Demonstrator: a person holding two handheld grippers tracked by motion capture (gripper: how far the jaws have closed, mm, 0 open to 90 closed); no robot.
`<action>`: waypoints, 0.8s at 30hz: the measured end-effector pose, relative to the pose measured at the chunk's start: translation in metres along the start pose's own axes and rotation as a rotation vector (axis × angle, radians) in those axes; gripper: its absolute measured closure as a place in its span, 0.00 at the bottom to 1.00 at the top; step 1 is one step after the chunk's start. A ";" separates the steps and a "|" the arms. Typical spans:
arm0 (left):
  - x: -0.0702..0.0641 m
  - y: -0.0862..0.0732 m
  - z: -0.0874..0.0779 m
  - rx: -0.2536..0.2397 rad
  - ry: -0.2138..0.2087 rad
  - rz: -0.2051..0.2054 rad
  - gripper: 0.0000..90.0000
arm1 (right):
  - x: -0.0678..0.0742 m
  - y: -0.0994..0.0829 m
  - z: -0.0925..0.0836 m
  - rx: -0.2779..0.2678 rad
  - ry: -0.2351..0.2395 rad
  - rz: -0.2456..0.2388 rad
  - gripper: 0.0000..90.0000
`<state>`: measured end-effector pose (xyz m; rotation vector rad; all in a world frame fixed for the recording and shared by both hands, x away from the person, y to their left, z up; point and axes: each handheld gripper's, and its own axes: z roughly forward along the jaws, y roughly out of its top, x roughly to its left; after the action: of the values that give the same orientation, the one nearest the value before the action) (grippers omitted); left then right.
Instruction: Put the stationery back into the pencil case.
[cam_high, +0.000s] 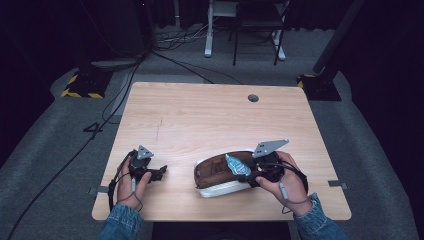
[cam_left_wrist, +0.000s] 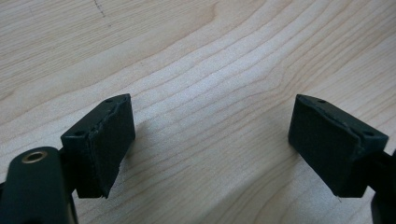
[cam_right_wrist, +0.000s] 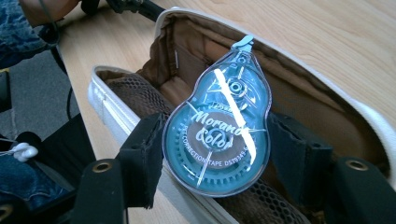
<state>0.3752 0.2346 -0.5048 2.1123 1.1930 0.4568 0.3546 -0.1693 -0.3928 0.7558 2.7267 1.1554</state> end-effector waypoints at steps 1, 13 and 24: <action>0.000 0.000 0.000 0.000 0.000 0.000 0.16 | 0.000 0.000 0.001 0.004 0.006 0.002 0.43; 0.000 0.000 0.000 0.000 0.000 0.001 0.16 | 0.002 0.003 0.007 0.020 0.072 0.007 0.43; 0.000 0.000 0.000 0.000 0.000 0.001 0.16 | -0.005 0.003 0.009 -0.086 -0.032 -0.046 0.23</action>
<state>0.3753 0.2346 -0.5048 2.1130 1.1924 0.4569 0.3623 -0.1640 -0.3982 0.6913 2.6349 1.2309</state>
